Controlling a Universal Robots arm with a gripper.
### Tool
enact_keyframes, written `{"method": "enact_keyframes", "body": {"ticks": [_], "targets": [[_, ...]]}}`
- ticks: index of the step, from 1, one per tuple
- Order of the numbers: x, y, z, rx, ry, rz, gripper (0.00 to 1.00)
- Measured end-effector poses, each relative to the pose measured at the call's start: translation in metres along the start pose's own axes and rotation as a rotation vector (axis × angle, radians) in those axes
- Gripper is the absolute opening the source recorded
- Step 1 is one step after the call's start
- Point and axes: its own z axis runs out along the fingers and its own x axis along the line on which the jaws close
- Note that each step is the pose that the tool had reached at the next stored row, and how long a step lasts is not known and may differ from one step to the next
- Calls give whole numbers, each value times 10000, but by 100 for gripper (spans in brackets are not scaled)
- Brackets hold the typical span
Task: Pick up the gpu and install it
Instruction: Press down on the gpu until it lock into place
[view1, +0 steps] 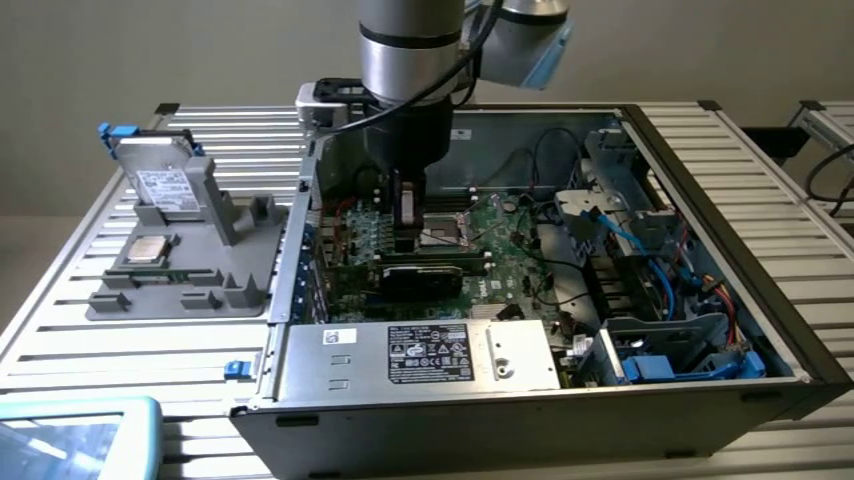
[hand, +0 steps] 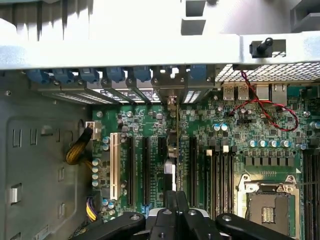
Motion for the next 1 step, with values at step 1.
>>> {"method": "enact_keyframes", "body": {"ticks": [1], "targets": [[0,0,0,0,0,0,11]]}}
